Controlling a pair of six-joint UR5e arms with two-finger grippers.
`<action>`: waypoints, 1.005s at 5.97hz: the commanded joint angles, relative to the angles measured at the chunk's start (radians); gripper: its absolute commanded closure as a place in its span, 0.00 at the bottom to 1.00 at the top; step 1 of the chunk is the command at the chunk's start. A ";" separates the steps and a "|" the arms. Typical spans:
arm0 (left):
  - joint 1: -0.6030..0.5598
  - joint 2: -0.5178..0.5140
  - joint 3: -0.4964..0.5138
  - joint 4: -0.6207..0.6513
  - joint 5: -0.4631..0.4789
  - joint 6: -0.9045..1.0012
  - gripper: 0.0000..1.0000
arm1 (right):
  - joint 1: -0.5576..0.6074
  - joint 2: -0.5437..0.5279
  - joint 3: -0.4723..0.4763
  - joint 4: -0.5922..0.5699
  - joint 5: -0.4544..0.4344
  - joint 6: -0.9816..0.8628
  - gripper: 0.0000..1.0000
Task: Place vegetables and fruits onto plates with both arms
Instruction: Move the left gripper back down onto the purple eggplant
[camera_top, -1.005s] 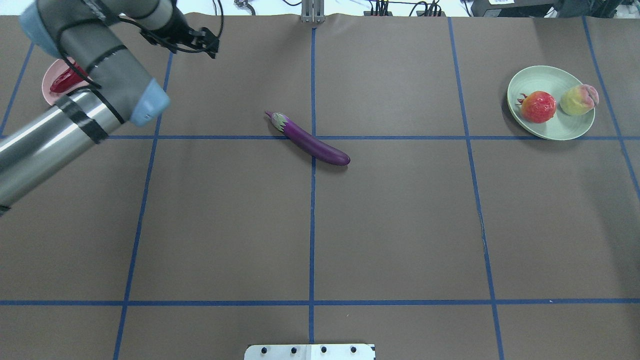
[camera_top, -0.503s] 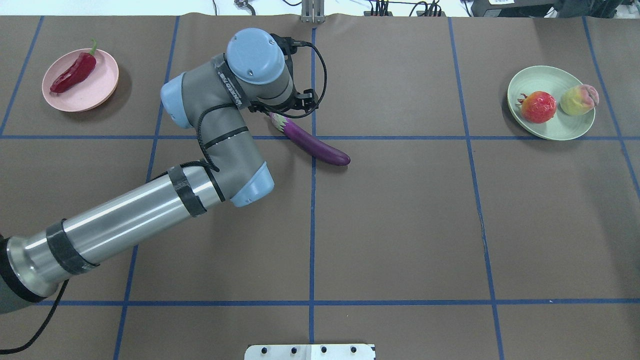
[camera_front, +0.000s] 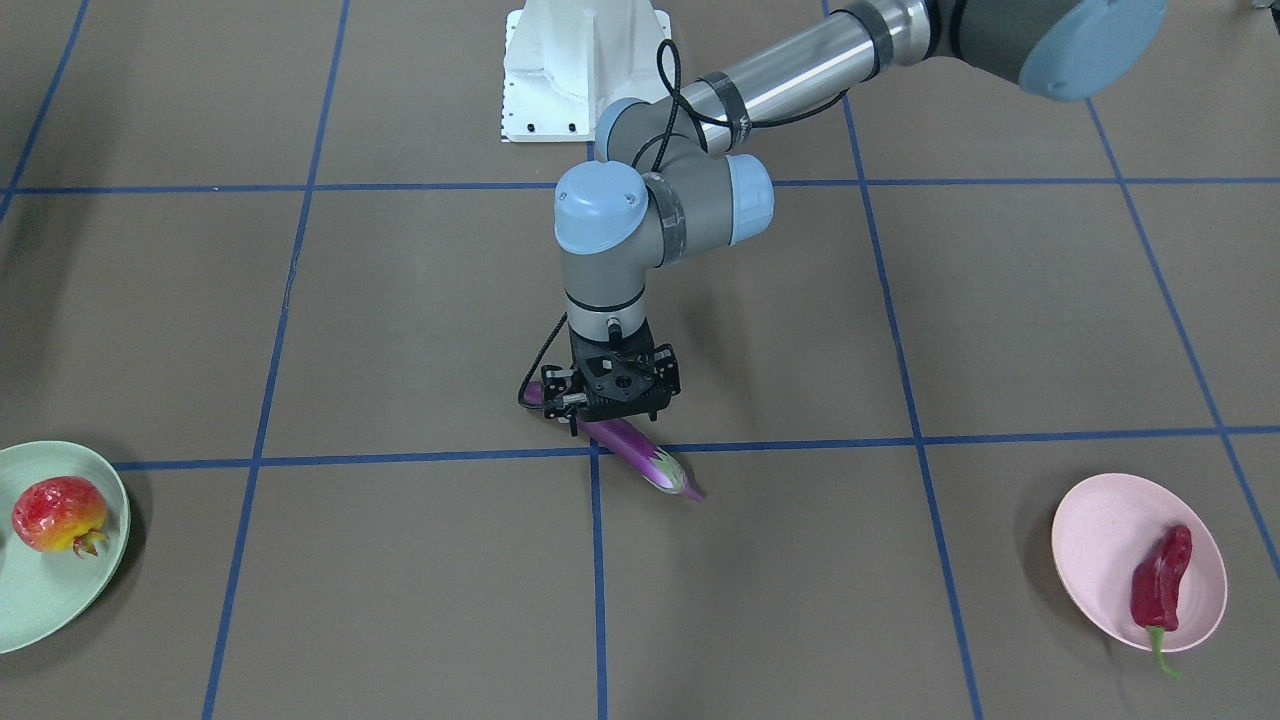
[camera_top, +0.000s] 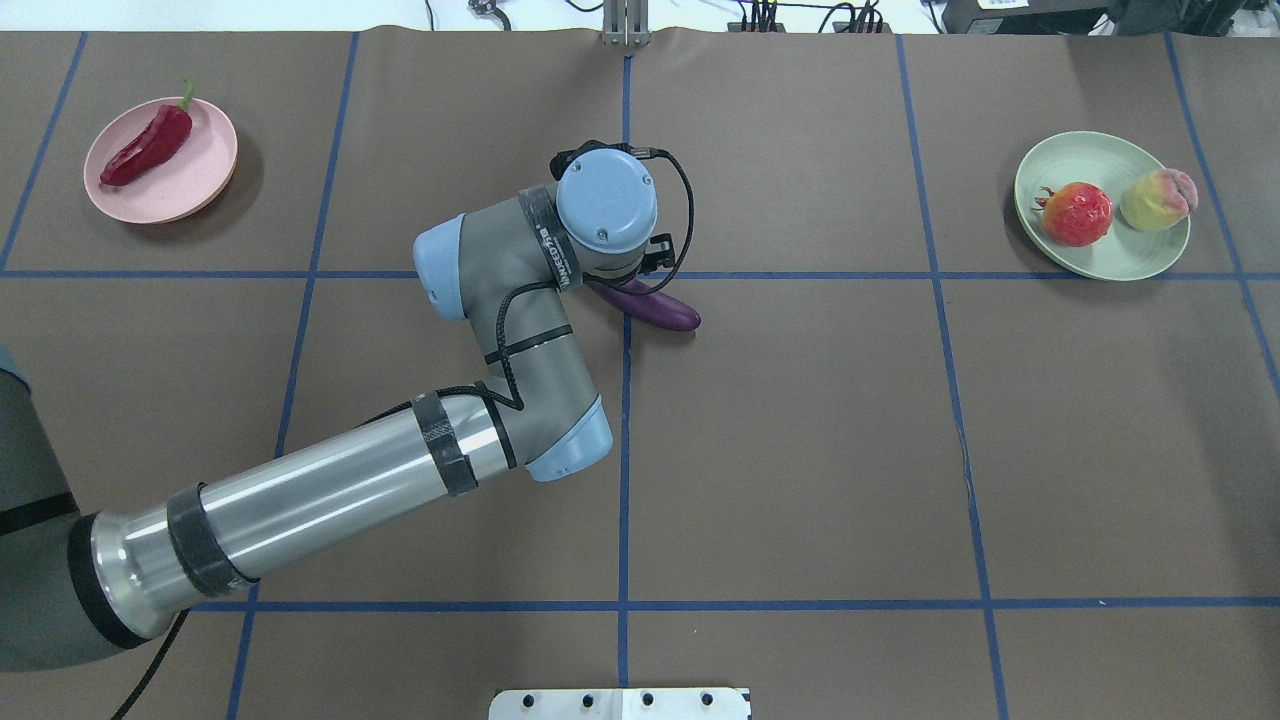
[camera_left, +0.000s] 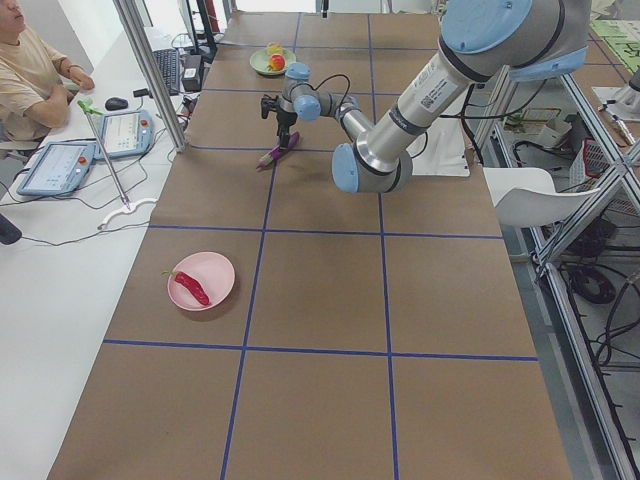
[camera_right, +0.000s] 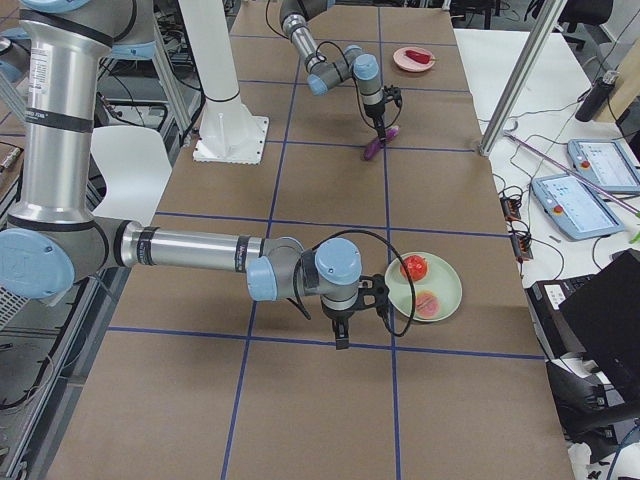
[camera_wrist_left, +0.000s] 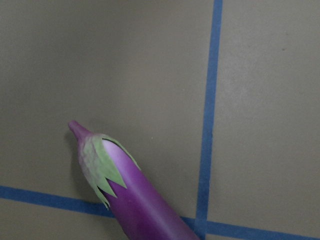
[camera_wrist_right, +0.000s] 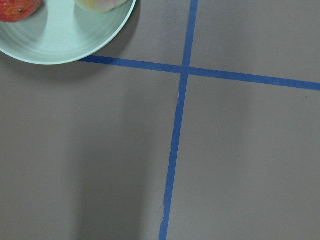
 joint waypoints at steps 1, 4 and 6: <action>0.026 -0.010 0.023 0.004 0.031 -0.046 0.01 | 0.000 0.000 0.000 0.000 0.000 0.000 0.00; 0.032 -0.009 0.026 0.001 0.034 -0.040 0.19 | 0.000 0.000 -0.003 0.000 0.000 0.000 0.00; 0.037 -0.007 0.022 -0.001 0.032 -0.037 0.77 | 0.000 0.000 -0.003 0.000 0.000 0.000 0.00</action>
